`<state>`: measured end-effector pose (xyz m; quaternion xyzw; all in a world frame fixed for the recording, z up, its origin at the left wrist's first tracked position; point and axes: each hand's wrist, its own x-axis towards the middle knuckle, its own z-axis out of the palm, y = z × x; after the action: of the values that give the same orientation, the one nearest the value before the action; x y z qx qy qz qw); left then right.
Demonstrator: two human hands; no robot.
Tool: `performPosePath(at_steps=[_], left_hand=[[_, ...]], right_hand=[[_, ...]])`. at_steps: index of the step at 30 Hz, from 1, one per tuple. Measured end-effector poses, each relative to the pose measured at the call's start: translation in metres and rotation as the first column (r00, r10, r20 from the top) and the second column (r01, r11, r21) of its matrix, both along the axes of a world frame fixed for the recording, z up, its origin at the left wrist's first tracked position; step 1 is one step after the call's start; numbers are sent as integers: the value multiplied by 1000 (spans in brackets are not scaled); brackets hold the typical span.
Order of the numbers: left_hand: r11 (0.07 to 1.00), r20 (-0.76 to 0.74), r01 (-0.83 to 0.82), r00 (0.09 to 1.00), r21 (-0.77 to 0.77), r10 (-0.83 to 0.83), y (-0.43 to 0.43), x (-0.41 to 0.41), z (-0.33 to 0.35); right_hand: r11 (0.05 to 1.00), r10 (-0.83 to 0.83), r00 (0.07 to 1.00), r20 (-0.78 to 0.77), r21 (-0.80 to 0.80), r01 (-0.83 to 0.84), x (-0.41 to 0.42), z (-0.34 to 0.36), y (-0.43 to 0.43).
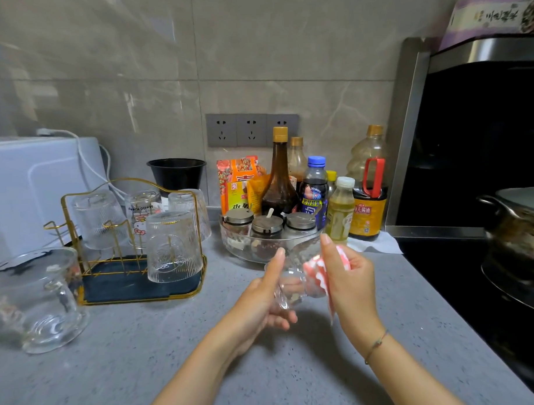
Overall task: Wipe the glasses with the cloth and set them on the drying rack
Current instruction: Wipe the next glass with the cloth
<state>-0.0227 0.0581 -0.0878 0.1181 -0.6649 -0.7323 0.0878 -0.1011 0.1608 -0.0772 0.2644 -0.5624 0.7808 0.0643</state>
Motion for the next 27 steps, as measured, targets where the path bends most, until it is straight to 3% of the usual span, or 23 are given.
performPosePath(at_steps=[3,7,11,13,15,18,21,24,27], left_hand=[[993,-47,-66,997,-98,62,4,-1,-1],[905,-219,-156,973,-395,72,3,-7,-18],[806,-346,-289,932,-517,112,-6,-9,-23],[815,-381,-324,914,-480,139,-5,-6,-21],[886,-350,-295,922,-358,166,-1,-4,-16],[971,-184,-210,965,-112,187,5,-3,-6],[994,-11,-102,995,50,103,4,0,-3],[999,26,-28,999,27,28,0,-2,-6],[996,-50,-64,997,-59,61,1,-3,-3]], right_hand=[[999,-30,993,112,-19,32,-6,-1,0],[997,-70,961,268,1,72,-14,-2,2],[997,-80,966,245,17,79,-13,0,3],[996,-84,978,190,24,81,-11,1,1],[997,-71,989,130,27,68,-8,0,0],[1000,-18,999,48,16,17,-5,0,-1],[999,38,998,-47,1,-38,-4,-2,-2],[998,46,993,-110,44,-41,-6,-4,-1],[1000,13,1000,-3,24,-13,-10,-5,0]])
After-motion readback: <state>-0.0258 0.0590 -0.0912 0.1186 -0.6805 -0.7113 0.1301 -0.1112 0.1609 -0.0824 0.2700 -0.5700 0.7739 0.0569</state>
